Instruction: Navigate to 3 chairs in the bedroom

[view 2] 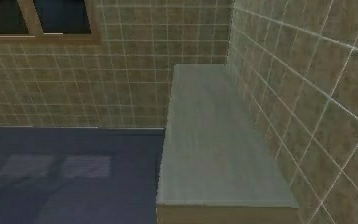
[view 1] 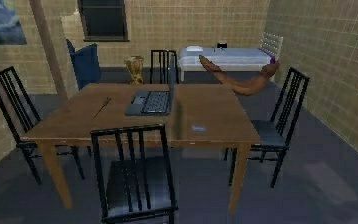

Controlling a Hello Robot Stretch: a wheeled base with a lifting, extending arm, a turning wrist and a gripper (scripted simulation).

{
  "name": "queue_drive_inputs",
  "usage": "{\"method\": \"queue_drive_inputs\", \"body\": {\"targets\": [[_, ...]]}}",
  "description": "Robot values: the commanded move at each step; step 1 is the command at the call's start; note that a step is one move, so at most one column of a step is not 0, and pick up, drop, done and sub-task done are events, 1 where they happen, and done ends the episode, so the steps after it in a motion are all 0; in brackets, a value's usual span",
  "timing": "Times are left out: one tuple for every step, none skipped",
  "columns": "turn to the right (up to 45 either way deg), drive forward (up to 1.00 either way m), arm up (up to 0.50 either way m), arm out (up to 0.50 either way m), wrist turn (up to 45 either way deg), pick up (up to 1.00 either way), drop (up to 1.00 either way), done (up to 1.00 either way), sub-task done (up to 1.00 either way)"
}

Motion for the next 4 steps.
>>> {"method": "queue_drive_inputs", "body": {"targets": [[-12.0,0.0,0.0,0.0,0.0,0.0,0.0,0.0,0.0],[0.0,0.0,0.0,0.0,0.0,0.0,0.0,0.0,1.0],[-45.0,0.0,0.0,0.0,0.0,0.0,0.0,0.0,0.0],[0.0,1.0,0.0,0.0,0.0,0.0,0.0,0.0,0.0]]}}
